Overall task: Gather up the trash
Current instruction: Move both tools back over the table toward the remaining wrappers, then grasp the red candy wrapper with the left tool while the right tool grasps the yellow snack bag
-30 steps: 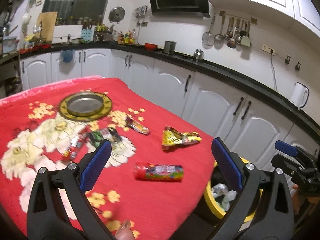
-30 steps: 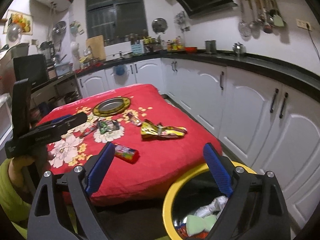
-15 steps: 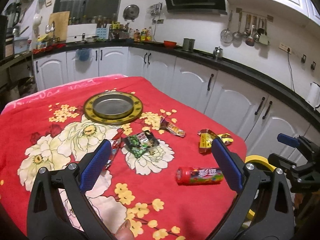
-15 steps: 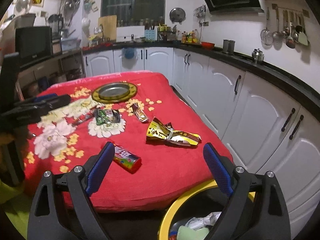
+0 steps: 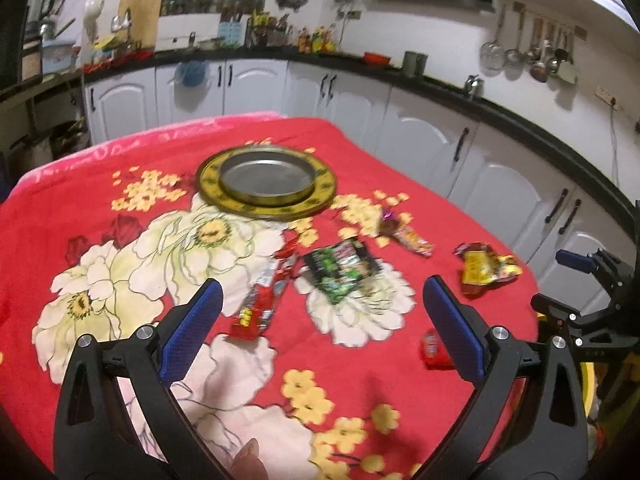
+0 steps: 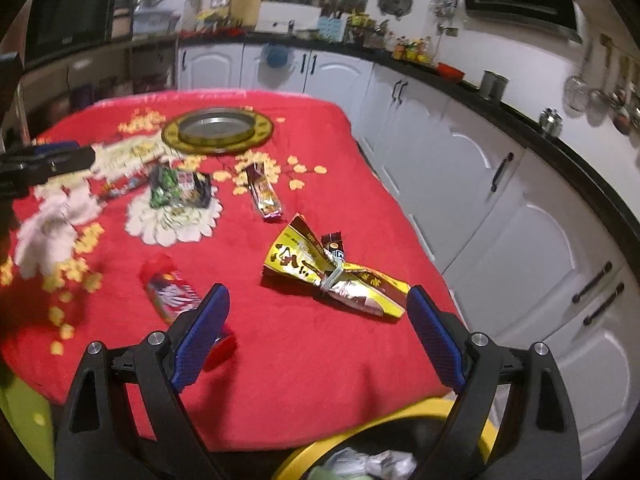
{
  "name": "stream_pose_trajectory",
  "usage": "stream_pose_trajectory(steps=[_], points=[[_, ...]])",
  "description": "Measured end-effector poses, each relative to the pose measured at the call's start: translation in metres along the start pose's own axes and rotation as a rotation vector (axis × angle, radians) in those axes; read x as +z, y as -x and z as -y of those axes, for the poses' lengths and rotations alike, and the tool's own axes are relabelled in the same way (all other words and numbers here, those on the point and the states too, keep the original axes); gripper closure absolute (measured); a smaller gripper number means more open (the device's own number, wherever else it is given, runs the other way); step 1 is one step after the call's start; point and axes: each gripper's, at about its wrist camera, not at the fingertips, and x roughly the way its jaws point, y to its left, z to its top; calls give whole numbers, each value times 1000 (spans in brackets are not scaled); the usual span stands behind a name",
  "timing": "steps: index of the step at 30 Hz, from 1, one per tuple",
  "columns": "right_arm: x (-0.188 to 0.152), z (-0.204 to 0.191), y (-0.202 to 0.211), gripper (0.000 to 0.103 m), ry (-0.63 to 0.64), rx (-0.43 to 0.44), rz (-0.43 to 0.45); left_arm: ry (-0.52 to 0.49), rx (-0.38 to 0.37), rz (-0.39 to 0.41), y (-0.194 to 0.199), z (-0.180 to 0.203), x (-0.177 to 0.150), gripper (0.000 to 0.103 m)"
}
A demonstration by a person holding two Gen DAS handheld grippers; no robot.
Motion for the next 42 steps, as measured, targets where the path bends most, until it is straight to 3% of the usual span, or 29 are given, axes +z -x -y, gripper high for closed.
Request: stream_pose_trajectory(steps=[6, 20, 23, 25, 31, 37, 42], points=[[10, 4, -38, 16, 72, -15, -57, 24, 40, -60, -25, -21, -2, 11], [22, -4, -86, 18, 199, -13, -129, 43, 40, -175, -63, -38, -12, 47], [24, -4, -94, 33, 185, 11, -153, 54, 34, -186, -65, -41, -14, 55], [23, -6, -101, 48, 182, 27, -179, 54, 36, -194, -66, -42, -15, 64], [22, -7, -97, 66, 144, 39, -157, 64, 31, -207, -69, -45, -16, 75], [14, -1, -75, 66, 60, 70, -103, 71, 23, -212, -68, -46, -17, 86], [8, 6, -49, 66, -20, 76, -49, 69, -4, -214, -65, -40, -16, 89]])
